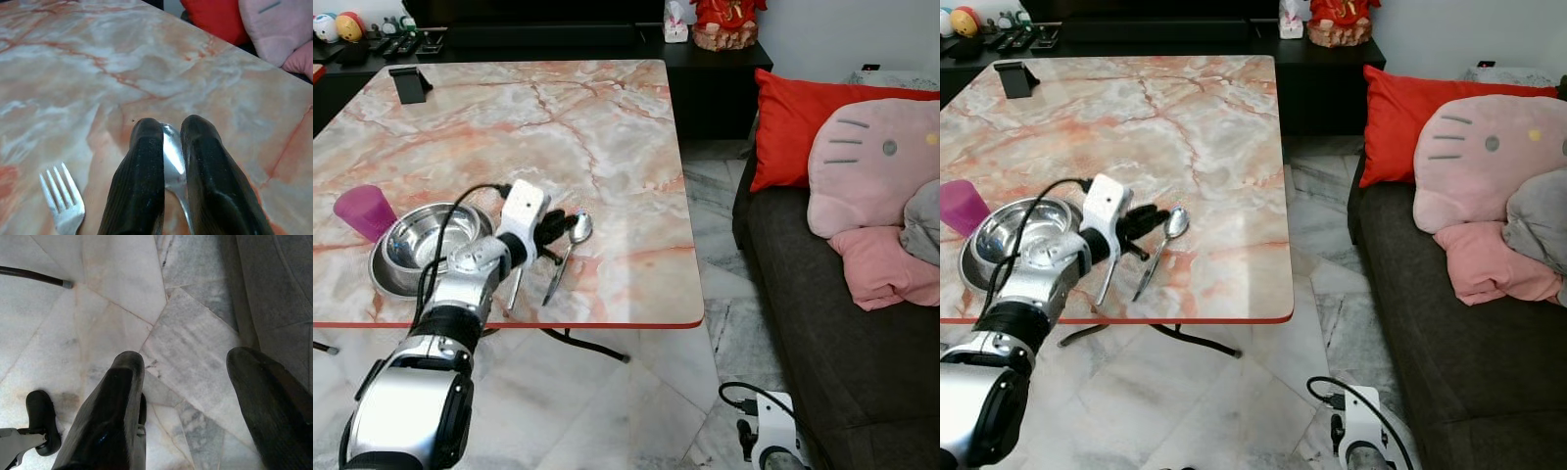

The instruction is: Setting the table

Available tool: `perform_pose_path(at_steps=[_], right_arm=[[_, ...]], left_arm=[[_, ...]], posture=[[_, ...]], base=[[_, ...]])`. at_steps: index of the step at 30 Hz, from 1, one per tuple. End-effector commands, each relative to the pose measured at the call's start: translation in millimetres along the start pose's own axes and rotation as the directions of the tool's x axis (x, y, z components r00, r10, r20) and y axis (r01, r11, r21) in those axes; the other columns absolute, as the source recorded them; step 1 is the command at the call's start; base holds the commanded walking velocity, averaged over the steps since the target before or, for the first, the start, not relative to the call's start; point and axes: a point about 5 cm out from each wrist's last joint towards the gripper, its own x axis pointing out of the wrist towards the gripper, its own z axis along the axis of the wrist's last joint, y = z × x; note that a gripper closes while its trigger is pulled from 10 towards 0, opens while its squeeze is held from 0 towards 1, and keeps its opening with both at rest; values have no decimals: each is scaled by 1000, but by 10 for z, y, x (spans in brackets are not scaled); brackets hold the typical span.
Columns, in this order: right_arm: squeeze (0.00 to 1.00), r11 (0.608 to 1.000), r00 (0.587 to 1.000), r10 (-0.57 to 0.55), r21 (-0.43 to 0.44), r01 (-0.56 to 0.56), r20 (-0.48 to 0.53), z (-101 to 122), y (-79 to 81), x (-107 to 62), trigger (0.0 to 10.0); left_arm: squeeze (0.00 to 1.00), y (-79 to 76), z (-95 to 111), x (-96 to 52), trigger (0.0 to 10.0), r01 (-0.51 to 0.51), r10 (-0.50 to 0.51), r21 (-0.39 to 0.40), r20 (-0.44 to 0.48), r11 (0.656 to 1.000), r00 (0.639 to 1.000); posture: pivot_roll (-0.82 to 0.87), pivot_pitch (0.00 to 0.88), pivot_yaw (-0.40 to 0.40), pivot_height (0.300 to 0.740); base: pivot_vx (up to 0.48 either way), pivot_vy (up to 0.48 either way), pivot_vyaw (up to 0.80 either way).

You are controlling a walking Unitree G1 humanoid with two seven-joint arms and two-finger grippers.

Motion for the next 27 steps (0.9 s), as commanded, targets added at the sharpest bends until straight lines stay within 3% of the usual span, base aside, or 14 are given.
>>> perform_pose_path(at_steps=[1,4,7,8,13,18,20,22,24,27], right_arm=[[0,1000,1000,4,-2,-4,-12,-40,16,-9,10000],[0,1000,1000,5,-2,-5,-11,-37,22,-9,10000],[0,1000,1000,6,-4,-6,-12,-41,25,-10,10000],[0,1000,1000,6,-4,-6,-12,-41,25,-10,10000],[0,1000,1000,5,-3,-5,-10,-36,23,-9,10000],[0,1000,1000,2,-1,-2,-10,-38,17,-9,10000],[0,1000,1000,0,0,0,-11,-42,9,-9,10000],[0,1000,1000,0,-1,0,-11,-44,8,-10,10000],[0,1000,1000,-1,0,1,-12,-46,8,-11,10000],[0,1000,1000,-1,2,1,-13,-53,8,-12,10000]], left_arm=[[0,0,30,4,10000,-4,4,5,22,1000,1000],[0,-10,11,18,10000,-35,35,9,24,999,999],[0,-44,-2,44,10000,-47,50,-57,43,997,998],[0,-61,-13,56,10000,-48,54,-115,56,992,997],[0,-105,-75,96,10000,-44,82,-365,90,930,993],[0,-114,-103,105,10000,-37,88,-445,95,895,992],[0,-133,-126,110,10000,1,67,-531,109,847,992],[0,-127,-149,106,10000,-7,70,-548,94,836,993],[0,-114,-130,109,10000,13,66,-597,110,802,992],[0,-106,-93,117,10000,35,48,-599,122,800,991]], posture=[[30,88,17,740],[30,87,18,740],[29,81,19,740],[29,81,19,740],[25,79,19,740],[22,80,20,740],[20,83,20,740],[20,83,20,740],[18,88,21,740],[19,92,24,740]], base=[[0,0,0],[0,0,0],[0,0,0],[0,0,0],[0,0,0],[0,0,0],[0,0,0],[0,0,0],[0,0,0],[0,0,0]])
